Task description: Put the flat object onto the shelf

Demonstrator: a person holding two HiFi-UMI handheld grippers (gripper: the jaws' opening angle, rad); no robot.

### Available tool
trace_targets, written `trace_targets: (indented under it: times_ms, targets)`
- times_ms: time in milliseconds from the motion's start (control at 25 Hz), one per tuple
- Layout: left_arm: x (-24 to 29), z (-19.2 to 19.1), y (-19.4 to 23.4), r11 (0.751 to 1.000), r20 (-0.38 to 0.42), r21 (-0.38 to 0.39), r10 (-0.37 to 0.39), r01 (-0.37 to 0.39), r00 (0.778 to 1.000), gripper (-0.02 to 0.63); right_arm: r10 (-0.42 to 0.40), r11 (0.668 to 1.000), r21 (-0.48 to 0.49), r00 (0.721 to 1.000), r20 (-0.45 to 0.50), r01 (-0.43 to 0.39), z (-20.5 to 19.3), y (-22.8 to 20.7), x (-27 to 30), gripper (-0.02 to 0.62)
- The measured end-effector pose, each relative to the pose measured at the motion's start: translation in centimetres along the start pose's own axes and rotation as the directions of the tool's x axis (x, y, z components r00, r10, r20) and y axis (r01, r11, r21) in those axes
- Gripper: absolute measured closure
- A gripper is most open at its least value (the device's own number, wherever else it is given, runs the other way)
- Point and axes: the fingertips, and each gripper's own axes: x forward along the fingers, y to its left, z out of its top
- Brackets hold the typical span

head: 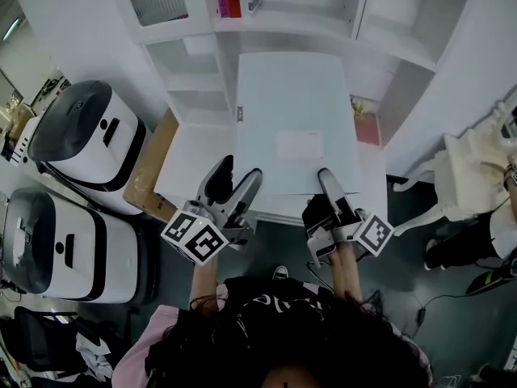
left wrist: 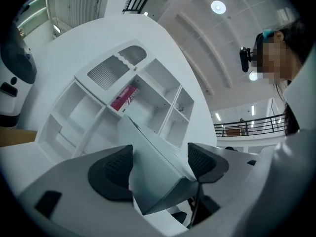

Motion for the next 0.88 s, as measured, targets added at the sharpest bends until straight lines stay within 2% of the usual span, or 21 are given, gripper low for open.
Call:
trace_targets:
  times_ms: [280, 480, 880]
  targets:
    - [3.1, 0.4, 0.1, 1.0, 0.02, 0.013, 0.023, -0.024, 1.0, 0.247, 0.015, 1.0, 0.01, 1.0, -0.02, -0.015, 2.9, -0.2, 2.0, 0.301]
    - [4.8, 1.3, 0.6, 0.999, 0.043, 0.023, 0.022, -0.023, 0.999, 0.247, 0.031, 0.999, -0.019, 0.999, -0.041, -0.031, 4.3, 0.2, 3.9, 0.301]
    - [8.7, 4.9, 2.2, 0.998, 0.096, 0.012, -0.058, 0.057, 0.994, 0.247, 0.057, 0.996, -0.074, 0.998, -0.024, -0.059, 6.9, 1.8, 8.6, 0.301]
